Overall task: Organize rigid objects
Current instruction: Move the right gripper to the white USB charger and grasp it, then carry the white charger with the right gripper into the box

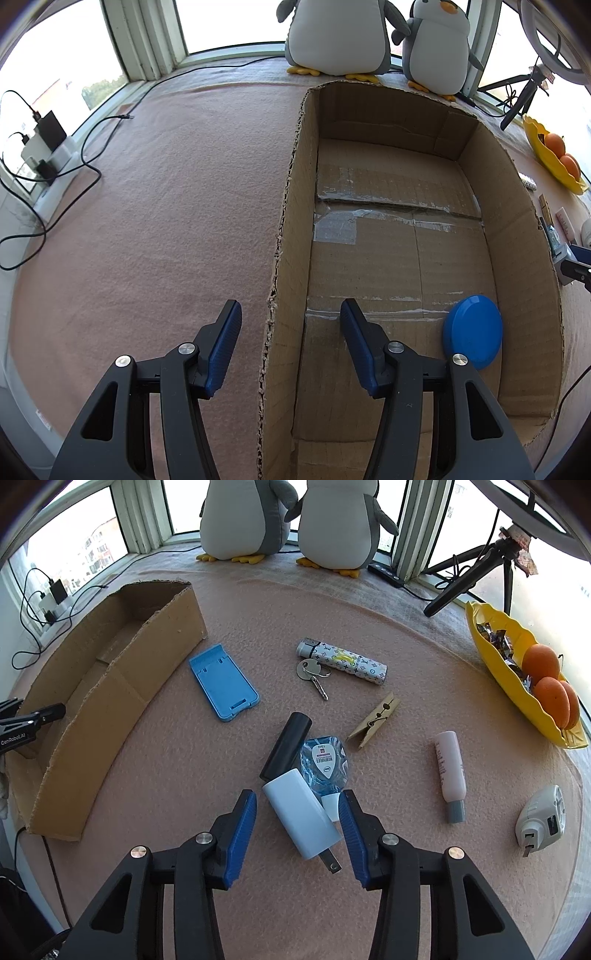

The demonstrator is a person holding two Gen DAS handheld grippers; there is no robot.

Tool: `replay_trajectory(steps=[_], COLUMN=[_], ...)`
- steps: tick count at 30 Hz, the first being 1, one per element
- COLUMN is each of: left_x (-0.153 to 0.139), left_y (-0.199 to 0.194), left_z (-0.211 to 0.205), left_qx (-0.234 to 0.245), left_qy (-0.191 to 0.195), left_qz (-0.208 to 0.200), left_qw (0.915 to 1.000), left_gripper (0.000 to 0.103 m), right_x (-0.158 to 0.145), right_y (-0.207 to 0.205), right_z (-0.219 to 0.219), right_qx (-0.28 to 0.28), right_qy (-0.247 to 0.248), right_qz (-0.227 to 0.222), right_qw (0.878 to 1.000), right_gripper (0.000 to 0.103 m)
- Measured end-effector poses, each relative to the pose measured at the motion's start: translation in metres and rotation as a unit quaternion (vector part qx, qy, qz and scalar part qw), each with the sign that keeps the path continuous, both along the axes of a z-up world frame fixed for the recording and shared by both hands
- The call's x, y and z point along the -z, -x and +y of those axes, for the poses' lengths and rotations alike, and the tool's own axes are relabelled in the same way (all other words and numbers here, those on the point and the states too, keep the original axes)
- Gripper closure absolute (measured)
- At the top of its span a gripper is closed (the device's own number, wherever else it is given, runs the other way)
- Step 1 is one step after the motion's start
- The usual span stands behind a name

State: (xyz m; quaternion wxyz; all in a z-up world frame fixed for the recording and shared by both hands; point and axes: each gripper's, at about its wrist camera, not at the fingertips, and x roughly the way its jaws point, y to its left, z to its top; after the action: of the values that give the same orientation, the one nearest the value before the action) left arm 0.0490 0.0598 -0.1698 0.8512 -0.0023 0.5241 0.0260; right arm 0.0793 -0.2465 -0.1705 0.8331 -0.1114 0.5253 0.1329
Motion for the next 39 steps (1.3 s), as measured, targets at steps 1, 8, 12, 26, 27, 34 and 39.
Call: replay_trajectory(steps=[1,8,12,26,27,34,39], left_x=[0.0,0.0,0.0,0.0,0.0,0.0,-0.001], left_y=[0.0,0.0,0.0,-0.001,-0.001,-0.002,-0.002], left_z=[0.0,0.0,0.0,0.0,0.001,-0.001,-0.002], left_qx=[0.0,-0.001,-0.001,0.0,0.0,0.002,0.003], left_qy=[0.0,0.001,0.001,0.001,0.001,-0.001,-0.002], left_qz=[0.0,0.0,0.0,0.0,0.0,-0.001,-0.002], left_qw=[1.0,1.0,1.0,1.0,1.0,1.0,1.0], left_gripper=[0.048,0.048,0.048,0.048,0.048,0.048,0.048], right_x=[0.001,0.008,0.012,-0.005,-0.01,-0.044,-0.062], right_y=[-0.001,-0.001,-0.001,0.015,0.016,0.023,0.023], right_z=[0.0,-0.002,-0.003,0.005,0.007,0.037,0.062], right_qx=[0.0,0.0,0.007,0.03,0.03,0.016,-0.002], right_qy=[0.001,-0.008,-0.017,-0.044,-0.047,-0.064,-0.08], right_qz=[0.002,0.022,0.029,0.011,0.006,-0.026,-0.04], right_qw=[1.0,1.0,0.999,0.999,0.998,0.997,0.996], right_gripper=[0.066,0.08,0.082,0.083,0.083,0.083,0.083])
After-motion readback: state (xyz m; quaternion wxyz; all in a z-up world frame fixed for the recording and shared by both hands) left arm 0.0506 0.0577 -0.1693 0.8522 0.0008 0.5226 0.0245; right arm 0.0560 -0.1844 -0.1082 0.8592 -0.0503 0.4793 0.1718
